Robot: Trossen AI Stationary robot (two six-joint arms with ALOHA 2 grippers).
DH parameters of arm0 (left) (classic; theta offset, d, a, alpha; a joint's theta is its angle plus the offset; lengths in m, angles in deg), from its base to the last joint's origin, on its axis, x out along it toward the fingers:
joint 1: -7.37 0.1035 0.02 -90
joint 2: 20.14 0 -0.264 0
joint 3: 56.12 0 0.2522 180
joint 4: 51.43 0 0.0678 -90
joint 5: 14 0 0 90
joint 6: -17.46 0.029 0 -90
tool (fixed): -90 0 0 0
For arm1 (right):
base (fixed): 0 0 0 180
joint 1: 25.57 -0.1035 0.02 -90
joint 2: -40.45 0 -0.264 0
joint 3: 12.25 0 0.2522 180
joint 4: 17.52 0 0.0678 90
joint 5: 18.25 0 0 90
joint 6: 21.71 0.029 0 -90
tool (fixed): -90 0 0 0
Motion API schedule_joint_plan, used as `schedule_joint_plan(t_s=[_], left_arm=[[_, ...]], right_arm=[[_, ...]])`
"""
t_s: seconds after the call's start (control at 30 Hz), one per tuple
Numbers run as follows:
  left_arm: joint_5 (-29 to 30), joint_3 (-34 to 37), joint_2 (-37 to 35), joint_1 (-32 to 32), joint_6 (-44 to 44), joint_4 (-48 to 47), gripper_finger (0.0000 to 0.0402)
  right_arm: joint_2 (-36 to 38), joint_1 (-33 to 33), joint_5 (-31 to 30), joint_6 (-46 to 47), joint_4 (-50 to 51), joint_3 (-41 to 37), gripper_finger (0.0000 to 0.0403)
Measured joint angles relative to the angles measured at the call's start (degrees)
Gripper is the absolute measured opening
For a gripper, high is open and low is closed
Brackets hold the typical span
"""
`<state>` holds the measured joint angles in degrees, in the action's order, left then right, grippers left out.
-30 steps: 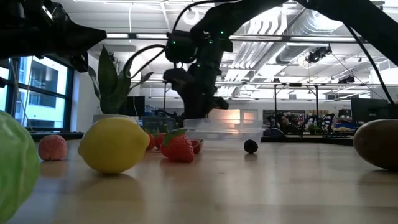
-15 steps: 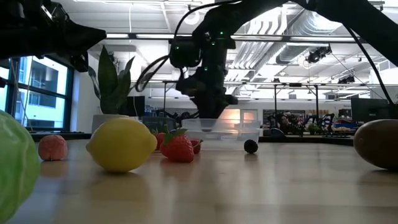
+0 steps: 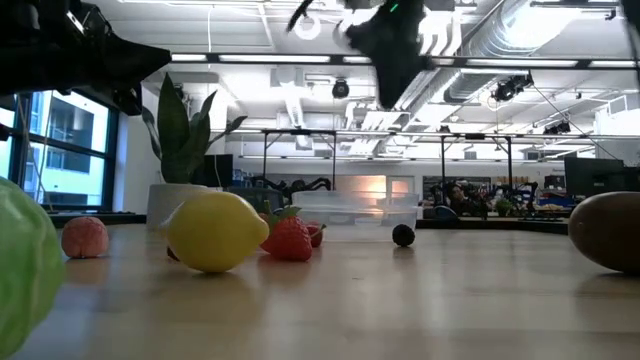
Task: Pick and placing Produce into tupperware
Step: Put the kiwi into the transparent bin
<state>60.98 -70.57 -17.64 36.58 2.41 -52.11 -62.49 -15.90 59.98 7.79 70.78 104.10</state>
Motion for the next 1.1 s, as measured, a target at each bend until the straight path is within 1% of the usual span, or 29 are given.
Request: schedule_joint_plan(t_s=[0.1, 0.13, 0.2, 0.3, 0.37, 0.47, 0.57, 0.63, 0.7, 0.77, 0.83, 1.03, 1.1], left_arm=[[0.0, 0.0, 0.0, 0.0, 0.0, 0.0, 0.0003], [0.0, 0.0, 0.0, 0.0, 0.0, 0.0, 0.0003], [0.0, 0.0, 0.0, 0.0, 0.0, 0.0, 0.0003], [0.0, 0.0, 0.0, 0.0, 0.0, 0.0, 0.0003], [0.0, 0.0, 0.0, 0.0, 0.0, 0.0, 0.0003], [0.0, 0.0, 0.0, 0.0, 0.0, 0.0, 0.0003], [0.0, 0.0, 0.0, 0.0, 0.0, 0.0, 0.0003], [0.0, 0.0, 0.0, 0.0, 0.0, 0.0, 0.0003], [0.0, 0.0, 0.0, 0.0, 0.0, 0.0, 0.0003], [0.0, 0.0, 0.0, 0.0, 0.0, 0.0, 0.0003], [0.0, 0.0, 0.0, 0.0, 0.0, 0.0, 0.0003], [0.0, 0.0, 0.0, 0.0, 0.0, -0.1, 0.0003], [0.0, 0.0, 0.0, 0.0, 0.0, -0.1, 0.0003]], right_arm=[[8.9, -1.5, -0.1, 2.9, -1.4, -6.7, 0.0051], [12.1, -2.1, 0.9, 3.5, -2.5, -9.6, 0.0051], [18.4, -3.4, 5.3, 2.6, -7.2, -16.0, 0.0051], [26.6, -5.6, 13.5, 0.0, -18.8, -25.4, 0.0051], [30.6, -6.9, 17.1, -2.4, -25.7, -31.0, 0.0051], [34.5, -8.4, 19.4, -6.8, -31.7, -37.3, 0.0051], [35.9, -10.0, 19.7, -3.6, -32.8, -40.5, 0.0051], [35.9, -11.2, 19.2, -0.8, -34.1, -41.4, 0.0051], [35.8, -12.5, 18.7, 0.0, -35.8, -41.9, 0.0051], [35.3, -13.6, 17.4, 0.1, -38.5, -42.0, 0.0051], [34.8, -14.9, 14.5, 0.0, -40.4, -42.0, 0.0051], [34.6, -16.5, 6.1, -8.7, -40.9, -42.0, 0.0051], [34.6, -16.5, 5.6, -12.1, -40.7, -42.0, 0.0051]])
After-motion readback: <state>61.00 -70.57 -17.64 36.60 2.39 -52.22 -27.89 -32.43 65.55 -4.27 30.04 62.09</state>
